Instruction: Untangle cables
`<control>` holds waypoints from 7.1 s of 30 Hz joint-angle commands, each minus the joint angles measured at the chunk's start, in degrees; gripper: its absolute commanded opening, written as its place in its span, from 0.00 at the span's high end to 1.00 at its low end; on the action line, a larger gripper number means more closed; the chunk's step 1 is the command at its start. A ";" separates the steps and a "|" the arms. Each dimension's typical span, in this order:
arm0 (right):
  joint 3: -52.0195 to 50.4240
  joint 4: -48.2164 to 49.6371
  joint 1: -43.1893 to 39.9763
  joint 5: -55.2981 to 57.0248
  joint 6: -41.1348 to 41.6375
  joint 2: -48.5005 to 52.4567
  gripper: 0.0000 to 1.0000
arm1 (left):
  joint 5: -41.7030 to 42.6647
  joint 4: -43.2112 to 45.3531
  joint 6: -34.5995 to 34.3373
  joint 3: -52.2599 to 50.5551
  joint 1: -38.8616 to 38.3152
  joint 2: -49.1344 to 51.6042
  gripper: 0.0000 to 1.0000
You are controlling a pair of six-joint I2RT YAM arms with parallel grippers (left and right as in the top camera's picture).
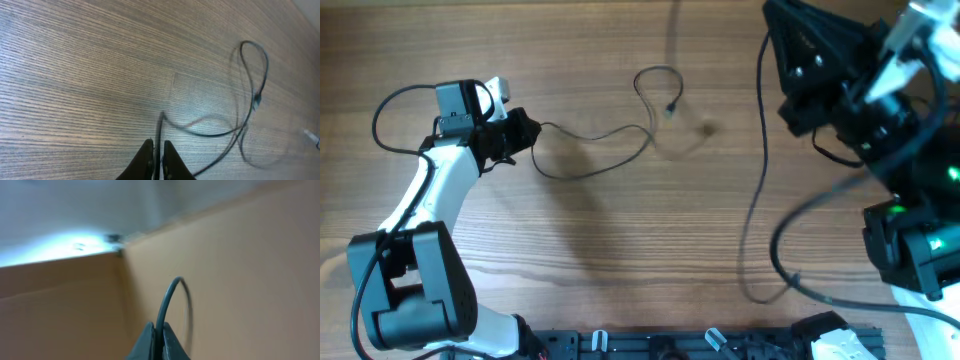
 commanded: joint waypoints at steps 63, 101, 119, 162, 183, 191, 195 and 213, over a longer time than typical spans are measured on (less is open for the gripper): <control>-1.11 -42.49 -39.01 30.49 4.46 43.67 0.87 | -0.46 0.15 -0.68 -0.33 0.24 0.28 0.82; -12.81 -57.77 -28.24 -7.98 -8.74 43.91 0.00 | -0.46 0.13 -0.68 -0.33 0.15 0.28 0.75; -14.53 -35.52 -12.07 -3.63 -2.01 43.93 0.00 | -0.46 0.13 -0.68 -0.33 0.15 0.28 0.75; -14.62 -44.65 -24.24 20.31 6.51 44.26 0.00 | -0.46 0.11 -0.70 -0.33 0.15 0.28 0.75; -14.62 -34.18 -7.08 10.86 11.17 46.80 0.00 | -0.46 0.13 -0.70 -0.33 0.15 0.28 0.75; -14.62 -28.02 1.60 10.86 12.79 46.82 0.00 | -0.46 0.13 -0.70 -0.33 0.15 0.28 0.75; -14.62 -25.75 4.94 10.86 15.04 46.82 0.00 | -0.46 0.13 -0.70 -0.33 0.15 0.28 0.75; -14.62 -14.10 18.05 19.10 23.37 46.82 0.00 | -0.46 0.13 -0.70 -0.33 0.15 0.28 0.74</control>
